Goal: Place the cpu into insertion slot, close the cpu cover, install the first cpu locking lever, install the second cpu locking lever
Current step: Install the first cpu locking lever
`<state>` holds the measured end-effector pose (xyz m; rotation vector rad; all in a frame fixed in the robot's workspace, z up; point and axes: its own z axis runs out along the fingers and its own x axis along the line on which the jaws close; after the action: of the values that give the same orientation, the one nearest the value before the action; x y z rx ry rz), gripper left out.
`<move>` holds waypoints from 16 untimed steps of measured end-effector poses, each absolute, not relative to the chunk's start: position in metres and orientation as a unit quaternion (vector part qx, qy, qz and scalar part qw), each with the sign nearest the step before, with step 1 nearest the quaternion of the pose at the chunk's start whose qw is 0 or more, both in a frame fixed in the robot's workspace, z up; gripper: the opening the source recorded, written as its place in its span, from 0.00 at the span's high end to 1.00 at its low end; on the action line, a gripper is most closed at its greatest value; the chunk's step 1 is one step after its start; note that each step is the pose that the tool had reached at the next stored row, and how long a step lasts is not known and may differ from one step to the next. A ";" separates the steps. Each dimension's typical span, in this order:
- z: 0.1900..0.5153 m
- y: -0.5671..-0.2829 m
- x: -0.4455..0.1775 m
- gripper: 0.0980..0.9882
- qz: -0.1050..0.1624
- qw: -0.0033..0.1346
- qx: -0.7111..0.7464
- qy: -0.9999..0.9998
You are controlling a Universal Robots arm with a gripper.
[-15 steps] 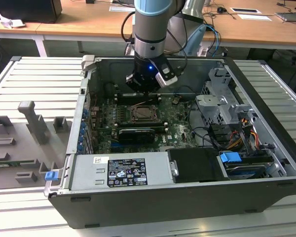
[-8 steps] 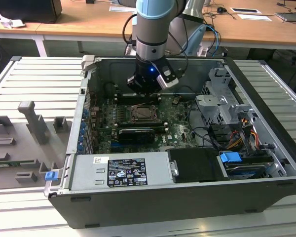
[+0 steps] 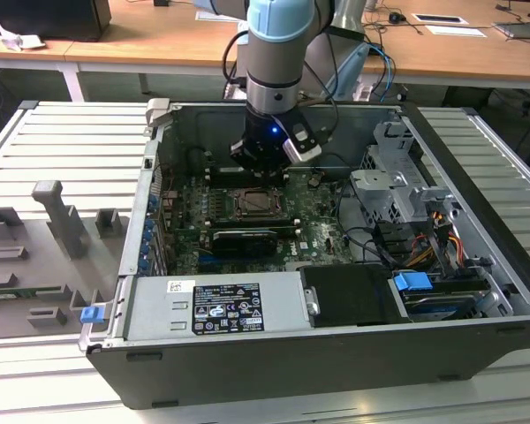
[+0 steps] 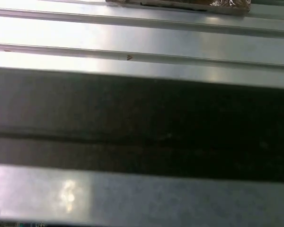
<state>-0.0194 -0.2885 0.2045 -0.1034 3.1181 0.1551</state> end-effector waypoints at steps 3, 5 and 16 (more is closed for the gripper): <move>0.203 -0.289 -0.019 0.99 0.045 0.009 -0.033 0.998; 0.202 -0.288 -0.019 0.99 0.045 0.009 -0.033 0.998; 0.216 -0.289 -0.019 0.99 0.048 0.009 -0.033 0.998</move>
<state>-0.0187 -0.2887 0.2157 -0.1042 3.1183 0.1496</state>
